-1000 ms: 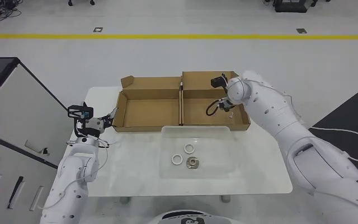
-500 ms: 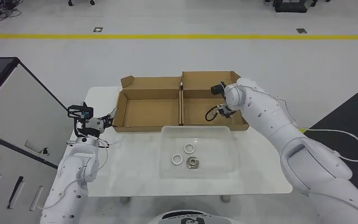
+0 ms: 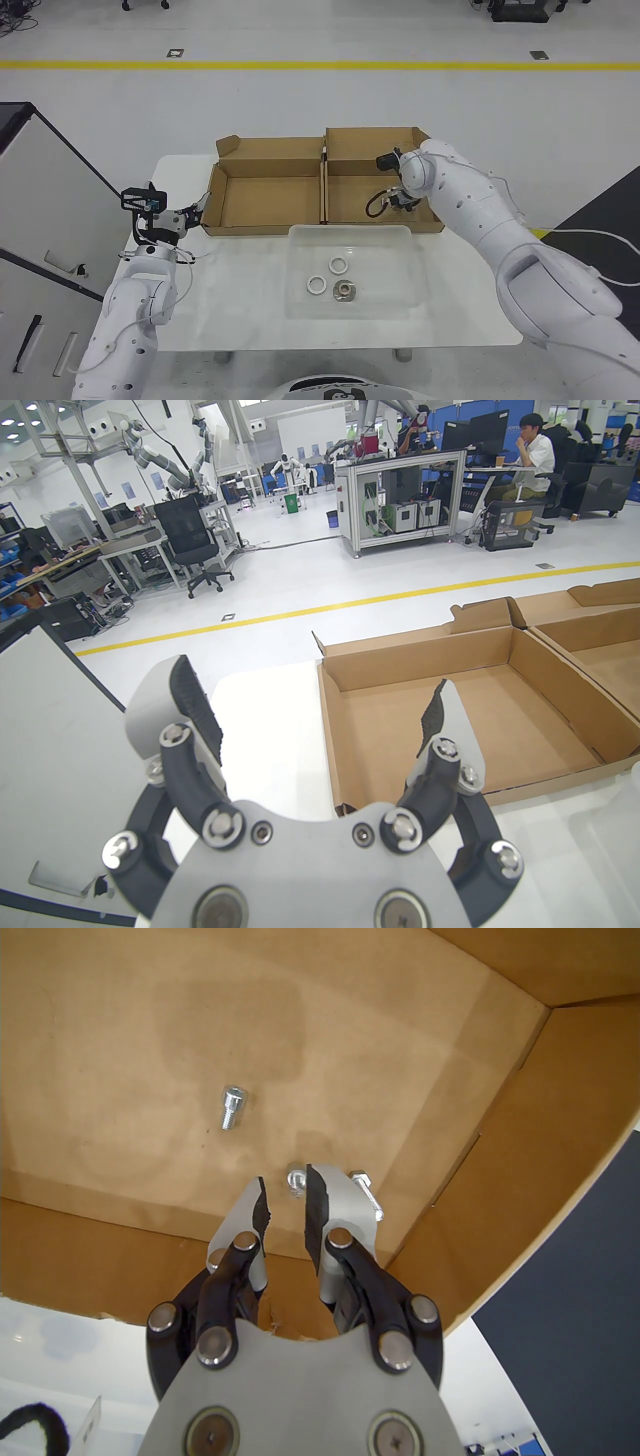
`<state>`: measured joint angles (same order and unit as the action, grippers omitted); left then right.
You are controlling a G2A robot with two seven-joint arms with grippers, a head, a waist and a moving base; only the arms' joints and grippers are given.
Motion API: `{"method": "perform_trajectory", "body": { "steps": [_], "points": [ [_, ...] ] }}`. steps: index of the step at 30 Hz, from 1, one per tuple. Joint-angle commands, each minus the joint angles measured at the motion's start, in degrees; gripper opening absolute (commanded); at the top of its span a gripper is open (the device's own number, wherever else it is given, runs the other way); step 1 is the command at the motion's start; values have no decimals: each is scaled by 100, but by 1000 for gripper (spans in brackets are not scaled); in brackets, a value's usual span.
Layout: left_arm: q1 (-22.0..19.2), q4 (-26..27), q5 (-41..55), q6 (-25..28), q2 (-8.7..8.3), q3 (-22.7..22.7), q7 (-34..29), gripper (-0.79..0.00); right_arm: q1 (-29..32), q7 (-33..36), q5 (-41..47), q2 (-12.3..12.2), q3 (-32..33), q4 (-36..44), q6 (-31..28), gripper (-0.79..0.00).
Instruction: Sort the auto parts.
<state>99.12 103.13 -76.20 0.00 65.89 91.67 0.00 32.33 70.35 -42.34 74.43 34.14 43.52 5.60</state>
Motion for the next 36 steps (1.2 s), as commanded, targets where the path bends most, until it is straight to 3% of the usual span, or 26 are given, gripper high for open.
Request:
{"method": "perform_trajectory", "body": {
  "steps": [1, 9, 16, 17, 18, 20, 29, 36],
  "points": [
    [0, 0, 0, 0, 0, 0, 0, 0, -15, -1, -11, 8, 16, -20, -10, -533],
    [0, 0, 0, 0, 0, 0, 0, 0, -41, -102, 56, 7, 198, 34, -35, -526],
    [0, 0, 0, 0, 0, 0, 0, 0, -94, -155, 61, -111, 553, 400, 27, -406],
    [0, 0, 0, 0, 0, 0, 0, 0, -92, -135, 69, -140, 625, 503, 36, -332],
    [0, 0, 0, 0, 0, 0, 0, 0, -96, -130, 70, -174, 713, 656, 68, -142],
    [0, 0, 0, 0, 0, 0, 0, 0, -47, -110, 107, -256, 927, 959, 142, 0],
    [0, 0, 0, 0, 0, 0, 0, 0, 650, 92, 309, -723, 2240, 2933, 369, 0],
    [0, 0, 0, 0, 0, 0, 0, 0, 1465, 301, 1521, -973, 3518, 4481, 254, 0]
  ]
}}
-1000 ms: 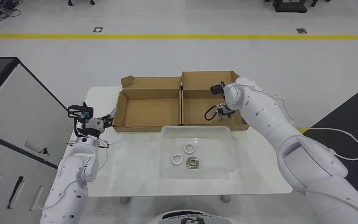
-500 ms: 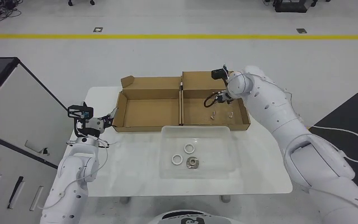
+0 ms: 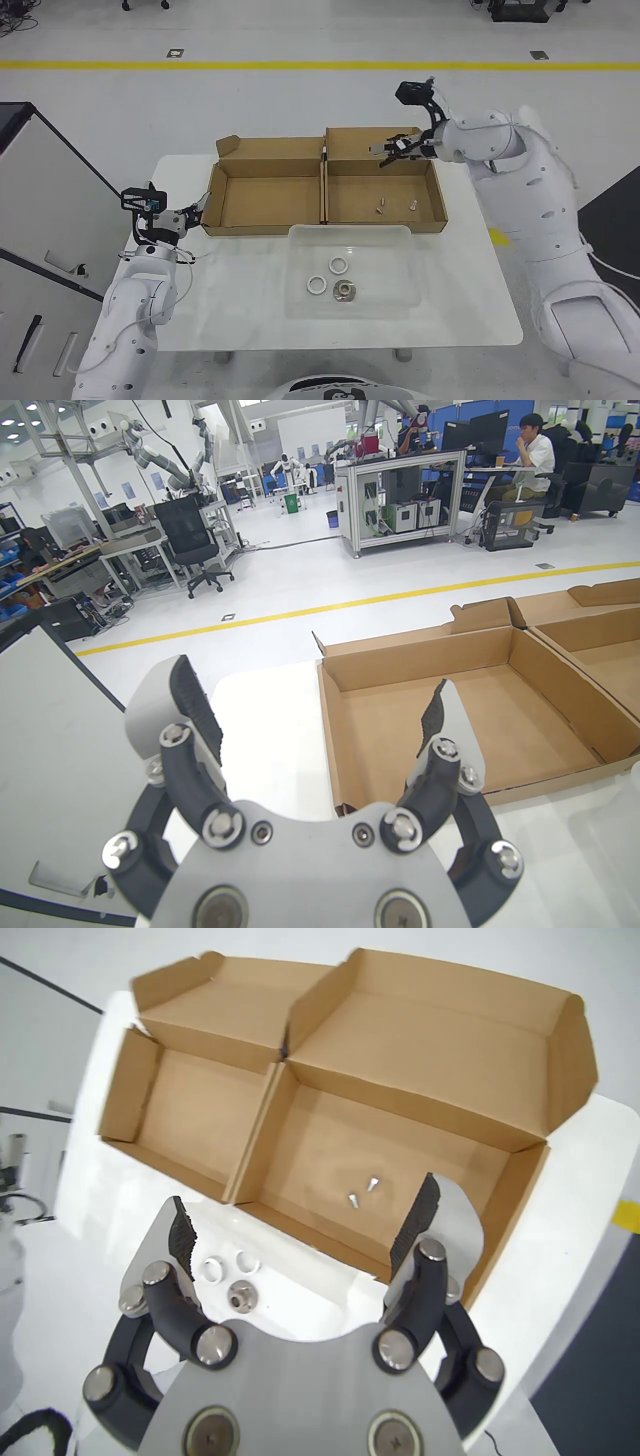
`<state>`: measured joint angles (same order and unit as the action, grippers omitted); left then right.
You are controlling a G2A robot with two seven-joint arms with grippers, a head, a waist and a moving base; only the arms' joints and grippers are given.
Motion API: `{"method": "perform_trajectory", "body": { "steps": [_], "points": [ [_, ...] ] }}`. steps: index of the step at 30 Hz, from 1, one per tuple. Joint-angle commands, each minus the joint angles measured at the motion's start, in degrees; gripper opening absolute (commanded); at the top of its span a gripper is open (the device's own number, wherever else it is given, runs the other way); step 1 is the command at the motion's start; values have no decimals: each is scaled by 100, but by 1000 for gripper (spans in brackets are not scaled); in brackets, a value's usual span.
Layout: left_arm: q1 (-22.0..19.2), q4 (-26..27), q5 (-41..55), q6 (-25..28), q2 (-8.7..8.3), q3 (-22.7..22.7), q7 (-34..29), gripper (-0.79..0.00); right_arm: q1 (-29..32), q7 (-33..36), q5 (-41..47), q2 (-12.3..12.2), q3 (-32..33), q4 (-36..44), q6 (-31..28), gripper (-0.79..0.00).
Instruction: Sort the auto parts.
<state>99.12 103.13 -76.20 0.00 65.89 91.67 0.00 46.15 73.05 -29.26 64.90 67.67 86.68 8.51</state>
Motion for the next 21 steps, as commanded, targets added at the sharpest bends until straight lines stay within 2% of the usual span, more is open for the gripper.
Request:
{"method": "perform_trajectory", "body": {
  "steps": [1, 9, 21],
  "points": [
    [0, 0, 0, 0, 0, 0, 0, 0, 195, 68, 545, -41, 358, 323, -48, 0],
    [0, 0, 0, 0, 0, 0, 0, 0, 933, 540, 2621, -209, 1761, 1089, -73, 0],
    [0, 0, 0, 0, 0, 0, 0, 0, 2051, 1336, 4886, -432, 3581, 1189, -192, 0]
  ]
}}
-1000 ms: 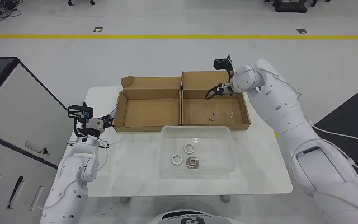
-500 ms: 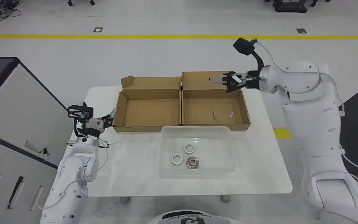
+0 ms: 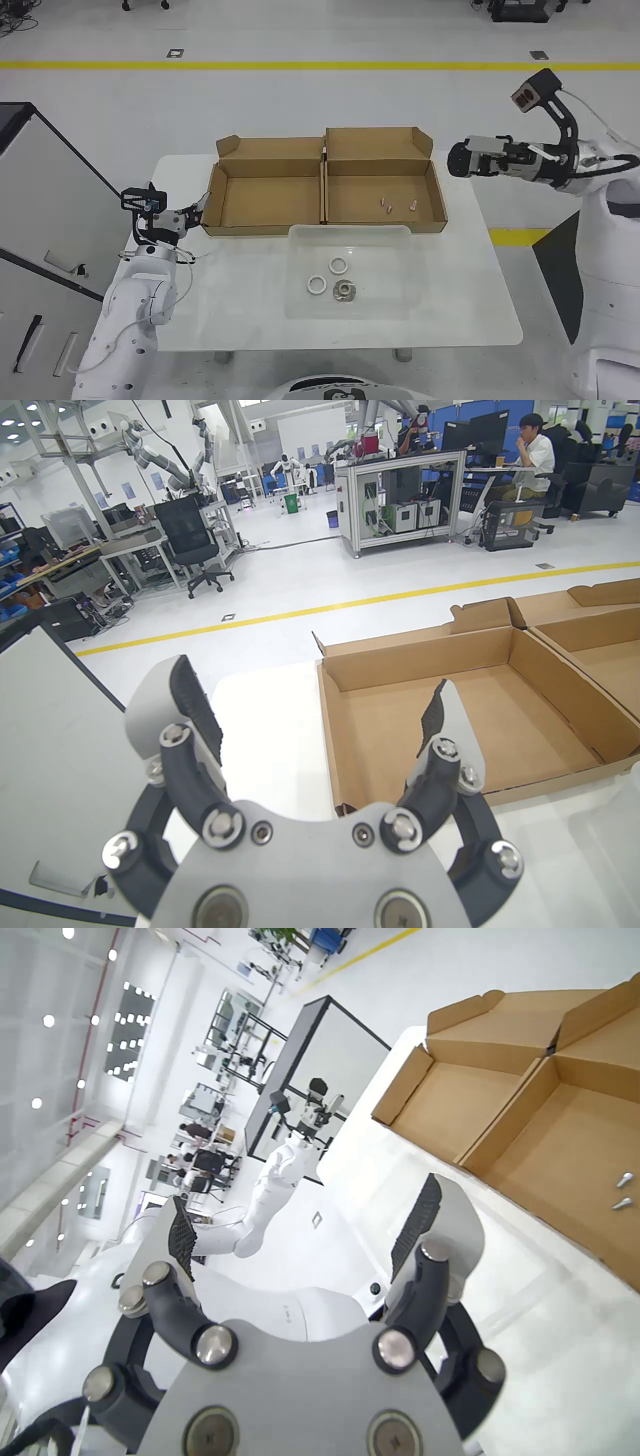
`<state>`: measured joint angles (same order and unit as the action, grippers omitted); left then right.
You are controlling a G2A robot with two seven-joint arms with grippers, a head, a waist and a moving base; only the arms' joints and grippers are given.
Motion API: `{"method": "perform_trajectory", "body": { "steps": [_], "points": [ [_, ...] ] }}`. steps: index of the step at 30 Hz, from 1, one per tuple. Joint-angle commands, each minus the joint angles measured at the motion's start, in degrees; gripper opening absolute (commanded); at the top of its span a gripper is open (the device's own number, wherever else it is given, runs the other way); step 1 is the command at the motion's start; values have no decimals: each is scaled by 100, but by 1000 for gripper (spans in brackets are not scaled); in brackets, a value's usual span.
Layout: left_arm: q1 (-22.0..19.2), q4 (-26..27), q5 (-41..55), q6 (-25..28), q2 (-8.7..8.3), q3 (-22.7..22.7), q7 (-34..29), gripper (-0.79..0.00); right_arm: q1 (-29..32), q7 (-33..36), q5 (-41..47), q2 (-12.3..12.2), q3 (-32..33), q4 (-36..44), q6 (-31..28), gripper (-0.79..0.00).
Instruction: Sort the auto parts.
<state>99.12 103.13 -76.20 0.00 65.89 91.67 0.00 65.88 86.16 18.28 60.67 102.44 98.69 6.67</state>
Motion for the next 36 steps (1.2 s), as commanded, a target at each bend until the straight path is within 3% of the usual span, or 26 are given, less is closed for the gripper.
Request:
{"method": "perform_trajectory", "body": {
  "steps": [1, 5, 18, 22, 29, 36],
  "points": [
    [0, 0, 0, 0, 0, 0, 0, 0, 173, 78, 268, -22, 200, -16, -16, 0],
    [0, 0, 0, 0, 0, 0, 0, 0, 449, 185, 719, -56, 401, -48, -82, 0],
    [0, 0, 0, 0, 0, 0, 0, 0, 449, 185, 719, -56, 401, -48, -82, 0],
    [-27, 260, -171, 286, -17, -15, -88, 0, 449, 185, 719, -56, 401, -48, -82, 0],
    [-137, 1240, -473, 1396, -86, -132, -1368, 0, 449, 185, 719, -56, 401, -48, -82, 0],
    [-662, 1978, -334, 1992, -98, -645, -3534, 0, 449, 185, 719, -56, 401, -48, -82, 0]
  ]
}}
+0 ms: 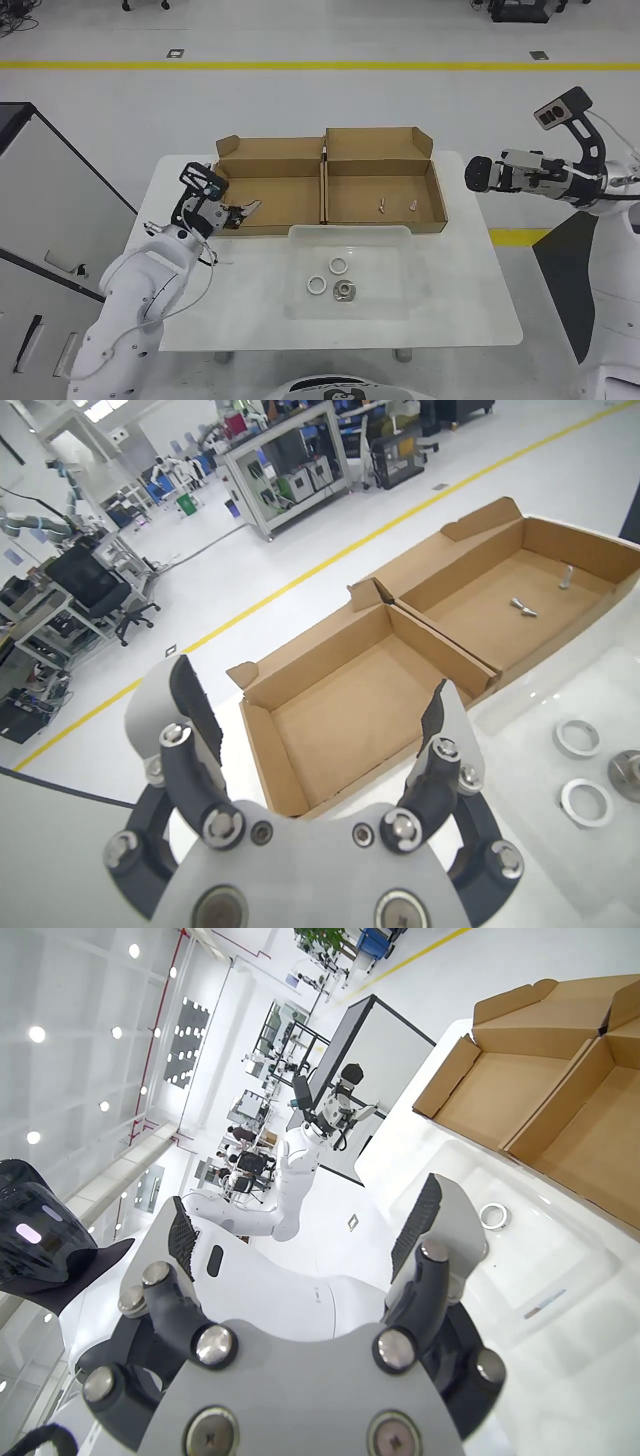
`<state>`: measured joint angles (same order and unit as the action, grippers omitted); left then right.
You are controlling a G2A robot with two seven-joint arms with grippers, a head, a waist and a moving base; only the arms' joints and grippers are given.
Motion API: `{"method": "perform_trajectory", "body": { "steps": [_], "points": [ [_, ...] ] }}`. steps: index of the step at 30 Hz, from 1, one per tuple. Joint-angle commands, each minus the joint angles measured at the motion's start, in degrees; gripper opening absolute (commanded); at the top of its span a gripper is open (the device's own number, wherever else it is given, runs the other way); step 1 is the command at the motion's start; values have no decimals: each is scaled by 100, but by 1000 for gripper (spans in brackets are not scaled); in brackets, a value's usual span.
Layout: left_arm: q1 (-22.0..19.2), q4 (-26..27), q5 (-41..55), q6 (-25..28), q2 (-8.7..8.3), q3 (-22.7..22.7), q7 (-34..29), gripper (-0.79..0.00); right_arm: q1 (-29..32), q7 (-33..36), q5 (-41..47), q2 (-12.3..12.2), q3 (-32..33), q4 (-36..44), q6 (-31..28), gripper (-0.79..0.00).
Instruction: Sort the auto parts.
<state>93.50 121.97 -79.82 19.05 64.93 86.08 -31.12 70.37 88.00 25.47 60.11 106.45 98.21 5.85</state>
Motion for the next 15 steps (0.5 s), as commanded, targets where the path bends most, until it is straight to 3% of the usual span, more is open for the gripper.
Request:
{"method": "perform_trajectory", "body": {
  "steps": [1, 8, 15],
  "points": [
    [-203, 182, 122, 134, 2, -176, -722, 0, 0, 0, 0, 0, 0, 0, 0, 0],
    [-1110, 595, 165, 471, 30, -1084, -2905, 0, 0, 0, 0, 0, 0, 0, 0, 0],
    [-2183, 311, 335, 484, 156, -2279, -4637, 0, 0, 0, 0, 0, 0, 0, 0, 0]
  ]
}}
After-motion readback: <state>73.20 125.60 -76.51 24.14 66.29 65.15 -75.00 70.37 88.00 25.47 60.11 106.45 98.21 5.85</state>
